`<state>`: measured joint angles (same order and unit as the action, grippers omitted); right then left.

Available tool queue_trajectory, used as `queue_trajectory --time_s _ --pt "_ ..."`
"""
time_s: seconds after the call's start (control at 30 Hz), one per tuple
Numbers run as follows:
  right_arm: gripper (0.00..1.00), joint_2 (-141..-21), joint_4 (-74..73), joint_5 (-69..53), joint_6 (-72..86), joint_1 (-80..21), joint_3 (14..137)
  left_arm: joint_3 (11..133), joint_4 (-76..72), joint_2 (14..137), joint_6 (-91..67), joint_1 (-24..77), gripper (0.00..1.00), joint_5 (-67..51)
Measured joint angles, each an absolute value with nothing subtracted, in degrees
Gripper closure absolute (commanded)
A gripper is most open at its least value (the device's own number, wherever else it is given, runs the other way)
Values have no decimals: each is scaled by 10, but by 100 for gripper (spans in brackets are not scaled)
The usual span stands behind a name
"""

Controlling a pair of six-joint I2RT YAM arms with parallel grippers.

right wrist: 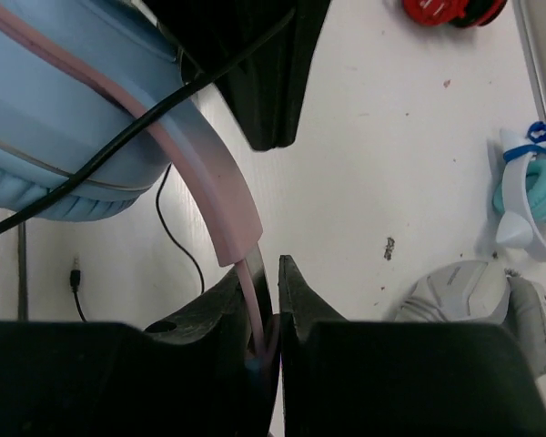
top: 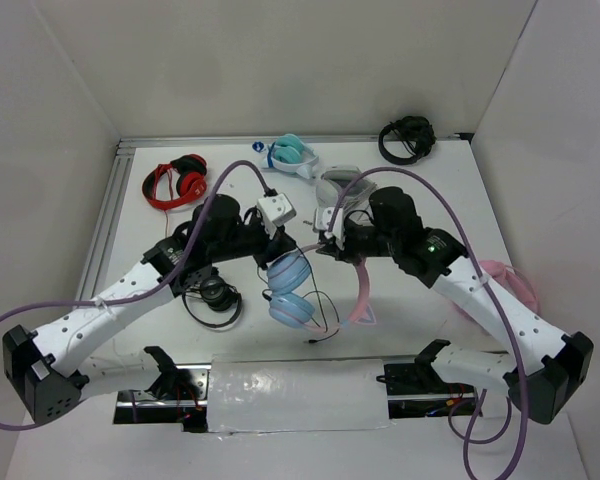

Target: Wrap the headphones

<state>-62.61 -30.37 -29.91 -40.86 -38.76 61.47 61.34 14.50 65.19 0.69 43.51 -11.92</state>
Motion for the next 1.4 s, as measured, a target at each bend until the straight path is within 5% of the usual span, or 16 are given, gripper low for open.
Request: queue_trajectory --time_s 0.23,0.6,0.9,1.2,1.4 --pt "100 -609 -262 -327 -257 -359 615 568 36 652 -34 373 90 -272" --pt "100 -602 -232 -267 -30 -359 689 437 -85 640 -74 337 76 -336" --pt "100 -598 -228 -220 46 -357 711 393 -154 620 -78 338 49 -407" --pt "100 -598 -237 -187 83 -357 728 373 -209 624 -80 338 1 -459" --pt "100 -597 -241 -155 114 -351 736 362 -214 620 -79 338 1 -459"
